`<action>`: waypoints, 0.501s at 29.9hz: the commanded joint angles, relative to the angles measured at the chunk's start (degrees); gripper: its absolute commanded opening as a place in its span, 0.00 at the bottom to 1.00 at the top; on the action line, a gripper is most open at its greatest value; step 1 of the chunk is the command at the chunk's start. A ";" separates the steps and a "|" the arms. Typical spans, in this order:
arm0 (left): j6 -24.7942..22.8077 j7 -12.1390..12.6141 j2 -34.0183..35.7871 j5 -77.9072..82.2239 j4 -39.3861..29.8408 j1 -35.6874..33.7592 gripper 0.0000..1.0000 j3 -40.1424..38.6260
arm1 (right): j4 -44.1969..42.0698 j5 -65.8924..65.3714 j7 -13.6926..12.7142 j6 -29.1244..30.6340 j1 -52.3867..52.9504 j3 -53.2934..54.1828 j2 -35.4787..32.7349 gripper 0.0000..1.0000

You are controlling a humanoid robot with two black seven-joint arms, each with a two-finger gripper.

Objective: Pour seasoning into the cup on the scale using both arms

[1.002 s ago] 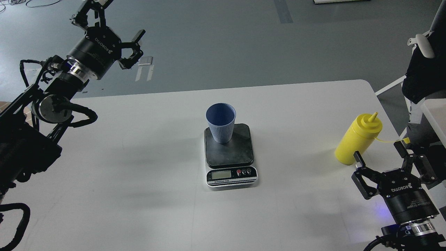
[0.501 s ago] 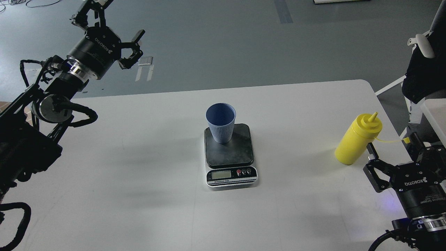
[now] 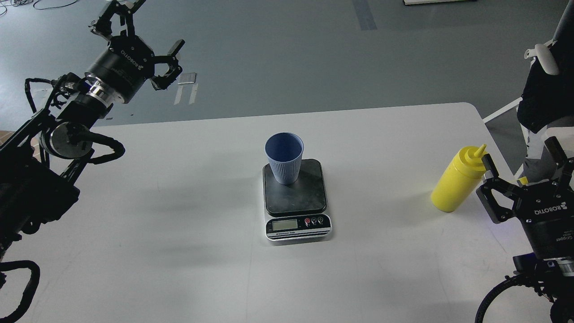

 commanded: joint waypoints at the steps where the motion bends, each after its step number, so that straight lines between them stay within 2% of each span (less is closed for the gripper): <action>1: 0.00 0.00 0.06 0.00 0.00 -0.28 0.98 0.00 | 0.42 -0.09 0.45 0.00 2.93 0.08 -5.60 1.00; 6: 0.00 0.00 -0.02 0.00 0.00 -0.54 0.98 -0.09 | 0.24 -0.79 -0.07 0.00 6.36 0.43 -15.27 1.00; 12: 0.00 -0.08 -0.11 0.00 0.00 -0.81 0.98 -0.09 | -0.98 -1.14 -0.07 0.00 14.79 -0.09 -33.36 1.00; 15: 0.00 -0.17 -0.03 0.00 0.00 -1.24 0.98 -0.18 | -3.26 -0.79 0.19 0.00 20.49 -2.27 -39.52 1.00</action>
